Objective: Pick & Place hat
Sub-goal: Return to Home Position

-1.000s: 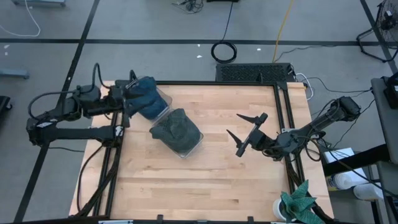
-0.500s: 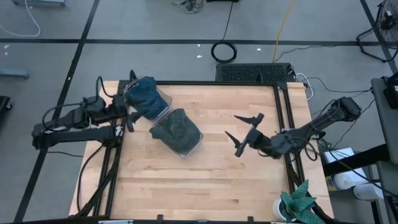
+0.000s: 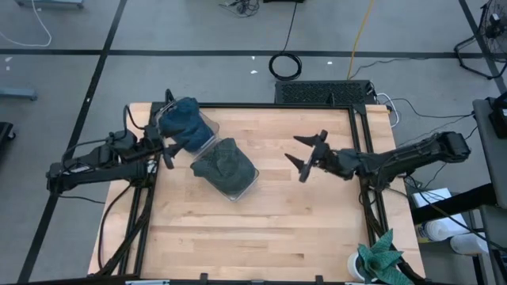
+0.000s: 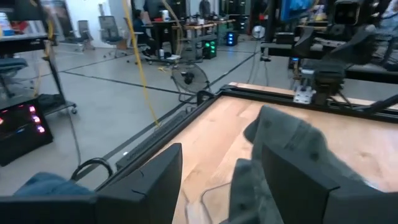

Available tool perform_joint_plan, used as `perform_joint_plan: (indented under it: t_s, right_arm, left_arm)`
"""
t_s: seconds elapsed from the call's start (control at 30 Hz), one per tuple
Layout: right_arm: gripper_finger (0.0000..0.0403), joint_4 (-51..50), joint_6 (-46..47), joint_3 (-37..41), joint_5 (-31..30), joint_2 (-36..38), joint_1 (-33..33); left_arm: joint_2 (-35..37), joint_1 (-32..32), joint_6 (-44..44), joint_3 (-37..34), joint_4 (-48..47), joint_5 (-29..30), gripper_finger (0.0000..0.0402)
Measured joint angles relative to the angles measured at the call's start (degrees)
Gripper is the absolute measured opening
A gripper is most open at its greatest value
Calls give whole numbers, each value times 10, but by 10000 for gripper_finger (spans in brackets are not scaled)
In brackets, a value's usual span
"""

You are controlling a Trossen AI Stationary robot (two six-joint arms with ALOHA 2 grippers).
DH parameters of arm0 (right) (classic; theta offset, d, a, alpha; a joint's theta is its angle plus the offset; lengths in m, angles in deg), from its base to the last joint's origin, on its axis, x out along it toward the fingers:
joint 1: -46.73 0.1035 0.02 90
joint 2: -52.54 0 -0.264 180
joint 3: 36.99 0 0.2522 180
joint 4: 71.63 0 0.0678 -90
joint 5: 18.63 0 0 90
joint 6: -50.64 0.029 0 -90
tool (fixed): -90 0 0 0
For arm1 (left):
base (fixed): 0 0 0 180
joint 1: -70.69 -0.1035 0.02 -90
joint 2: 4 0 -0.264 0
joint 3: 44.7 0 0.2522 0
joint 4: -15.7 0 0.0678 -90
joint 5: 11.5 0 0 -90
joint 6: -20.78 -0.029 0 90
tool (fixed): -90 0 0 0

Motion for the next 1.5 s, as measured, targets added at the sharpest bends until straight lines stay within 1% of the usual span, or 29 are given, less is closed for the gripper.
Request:
perform_joint_plan:
  t_s: [0.07, 0.33, 0.47, 0.53, 0.6, 0.7, 0.97, 1.03, 1.33, 1.4, 1.5]
  right_arm:
    - [316, 33, 5, 31, 27, 23, -14]
    - [316, 81, 10, 138, 26, 154, -21]
    - [316, 81, 10, 177, 26, 223, -17]
    - [316, 80, 9, 194, 26, 251, -16]
    - [316, 81, 8, 207, 26, 273, -16]
    - [316, 80, 5, 222, 26, 299, -16]
    - [316, 80, -1, 242, 26, 334, -16]
    - [316, 77, -1, 242, 26, 338, -16]
    - [316, 71, -3, 242, 26, 338, -16]
    - [316, 71, -3, 242, 26, 338, -16]
    - [316, 71, -3, 242, 26, 338, -16]
  left_arm:
    - [14, 0, 2, -14, -1, 10, 228]
    - [73, 0, 7, -55, 0, 23, 228]
    - [97, 0, -4, -64, -4, 19, 228]
    - [107, 0, -13, -70, -5, 7, 228]
    - [116, 0, -16, -78, -5, -12, 228]
    - [120, 0, -15, -87, -7, -16, 228]
    - [120, 0, -19, -91, -8, 1, 228]
    - [120, 0, -19, -91, -8, 9, 228]
    - [120, 0, -28, -93, -6, 9, 228]
    - [120, 0, -27, -105, 13, -1, 228]
    - [120, 0, -23, -137, 44, -38, 228]
